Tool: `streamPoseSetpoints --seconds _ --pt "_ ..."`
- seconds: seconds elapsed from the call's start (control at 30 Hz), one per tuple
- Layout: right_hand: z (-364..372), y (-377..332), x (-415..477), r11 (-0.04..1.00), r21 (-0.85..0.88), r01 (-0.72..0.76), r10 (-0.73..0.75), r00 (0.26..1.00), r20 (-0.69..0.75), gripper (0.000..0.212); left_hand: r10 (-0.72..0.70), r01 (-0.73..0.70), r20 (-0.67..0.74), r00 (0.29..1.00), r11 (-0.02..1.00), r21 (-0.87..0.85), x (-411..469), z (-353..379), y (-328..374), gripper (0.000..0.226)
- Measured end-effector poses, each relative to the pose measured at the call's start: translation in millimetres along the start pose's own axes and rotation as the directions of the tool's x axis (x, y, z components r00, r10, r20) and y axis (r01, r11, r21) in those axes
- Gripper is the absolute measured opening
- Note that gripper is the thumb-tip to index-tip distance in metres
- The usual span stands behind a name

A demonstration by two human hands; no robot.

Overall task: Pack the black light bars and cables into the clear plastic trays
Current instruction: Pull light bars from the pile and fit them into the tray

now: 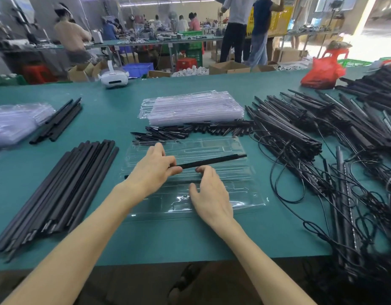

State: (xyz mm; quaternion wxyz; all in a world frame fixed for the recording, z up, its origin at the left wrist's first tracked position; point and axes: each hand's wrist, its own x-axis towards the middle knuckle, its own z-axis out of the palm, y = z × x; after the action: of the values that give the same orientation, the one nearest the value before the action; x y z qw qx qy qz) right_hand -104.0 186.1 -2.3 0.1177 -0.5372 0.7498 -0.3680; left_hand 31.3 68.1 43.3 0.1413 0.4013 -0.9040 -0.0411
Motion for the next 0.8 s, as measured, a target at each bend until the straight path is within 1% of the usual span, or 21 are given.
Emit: streamPoseSetpoints --seconds 0.07,0.13,0.27,0.47,0.6,0.7,0.8 --pt "0 0 0 1.000 0.010 -0.003 0.003 1.000 0.003 0.035 0.037 -0.037 0.021 0.999 0.999 0.005 0 5 1 0.028" --pt "0 0 1 1.000 0.006 0.004 -0.004 1.000 0.003 0.033 0.047 -0.046 0.024 0.999 0.998 -0.033 -1 8 2 0.021" --pt "-1 1 0 1.000 0.025 0.007 -0.006 1.000 -0.021 0.032 0.097 -0.098 -0.022 0.995 0.991 -0.090 -3 9 1 0.008" --pt "-1 0 -1 0.999 0.024 0.027 -0.025 0.998 -0.065 0.034 0.098 -0.106 -0.083 0.992 0.989 -0.106 -4 10 -2 0.009" --pt "-1 -1 -1 0.999 0.001 0.049 -0.048 0.993 -0.106 0.035 0.141 -0.152 -0.116 0.983 0.984 -0.091 -3 13 0 0.010" --pt "-1 -1 0 0.998 -0.022 0.057 -0.059 0.993 -0.099 0.040 0.171 -0.181 -0.103 0.980 0.979 -0.098 -3 17 2 0.009" --pt "1 0 0 0.993 -0.097 0.064 -0.070 0.996 -0.063 0.043 0.165 -0.182 -0.137 0.977 0.975 -0.125 -4 20 0 0.008"
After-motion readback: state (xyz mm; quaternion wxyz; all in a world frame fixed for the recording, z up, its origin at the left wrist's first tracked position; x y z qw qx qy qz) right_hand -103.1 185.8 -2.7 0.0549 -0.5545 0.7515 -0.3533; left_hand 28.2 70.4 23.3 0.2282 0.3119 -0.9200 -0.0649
